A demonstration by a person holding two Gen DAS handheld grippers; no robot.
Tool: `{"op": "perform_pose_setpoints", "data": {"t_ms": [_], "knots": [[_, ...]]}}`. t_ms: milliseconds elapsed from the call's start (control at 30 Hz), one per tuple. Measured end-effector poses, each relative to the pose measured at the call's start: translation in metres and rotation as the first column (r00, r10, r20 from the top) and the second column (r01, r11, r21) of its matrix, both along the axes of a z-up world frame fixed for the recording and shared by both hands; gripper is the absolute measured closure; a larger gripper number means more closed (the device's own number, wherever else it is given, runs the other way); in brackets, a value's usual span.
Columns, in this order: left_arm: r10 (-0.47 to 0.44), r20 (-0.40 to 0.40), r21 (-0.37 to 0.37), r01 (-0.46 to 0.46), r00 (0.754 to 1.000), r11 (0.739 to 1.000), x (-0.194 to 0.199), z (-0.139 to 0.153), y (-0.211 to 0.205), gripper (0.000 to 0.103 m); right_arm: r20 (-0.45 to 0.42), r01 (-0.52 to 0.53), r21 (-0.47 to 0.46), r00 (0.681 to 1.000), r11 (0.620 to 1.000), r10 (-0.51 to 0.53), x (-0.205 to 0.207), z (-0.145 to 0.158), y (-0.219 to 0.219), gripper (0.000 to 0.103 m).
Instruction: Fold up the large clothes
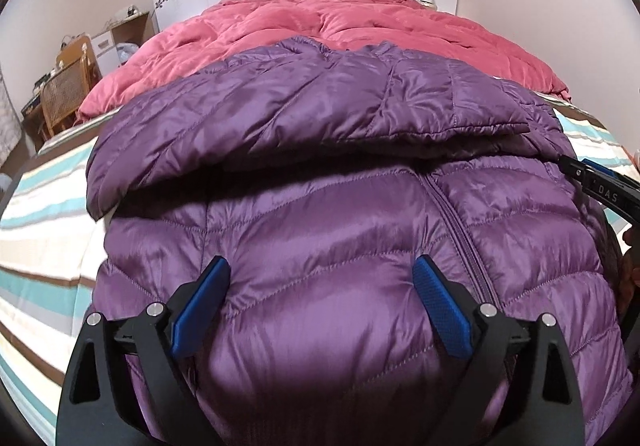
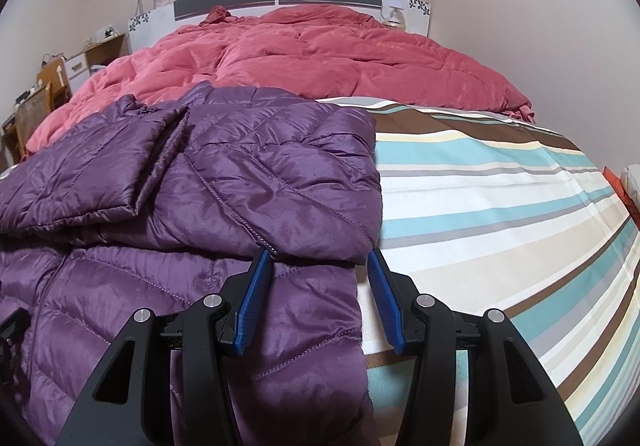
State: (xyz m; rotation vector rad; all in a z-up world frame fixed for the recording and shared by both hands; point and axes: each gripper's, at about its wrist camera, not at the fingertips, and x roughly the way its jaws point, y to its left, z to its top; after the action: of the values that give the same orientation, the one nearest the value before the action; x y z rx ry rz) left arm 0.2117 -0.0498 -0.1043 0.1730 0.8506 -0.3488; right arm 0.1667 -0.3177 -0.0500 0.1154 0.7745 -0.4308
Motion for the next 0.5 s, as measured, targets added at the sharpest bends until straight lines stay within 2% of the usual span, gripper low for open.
{"op": "perform_pose_setpoints", "data": {"t_ms": [367,400,500], "knots": [[0.030,-0.019,-0.011,-0.031,0.999,0.999,-0.037,0.001,0.011,0.010,-0.040,-0.084,0.001,0.996,0.996,0.084,-0.023,-0.001,0.009,0.053],[0.024,-0.025,-0.022,-0.024,0.999,0.999,-0.039,0.005,0.013,0.010,-0.048,-0.099,0.013,0.994,0.995,0.100,-0.023,0.000,0.009,0.053],[0.030,-0.010,-0.083,-0.031,0.999,0.996,-0.033,0.020,0.022,0.010,0.003,-0.162,0.048,0.987,0.986,0.162,-0.026,0.012,0.008,0.053]]}}
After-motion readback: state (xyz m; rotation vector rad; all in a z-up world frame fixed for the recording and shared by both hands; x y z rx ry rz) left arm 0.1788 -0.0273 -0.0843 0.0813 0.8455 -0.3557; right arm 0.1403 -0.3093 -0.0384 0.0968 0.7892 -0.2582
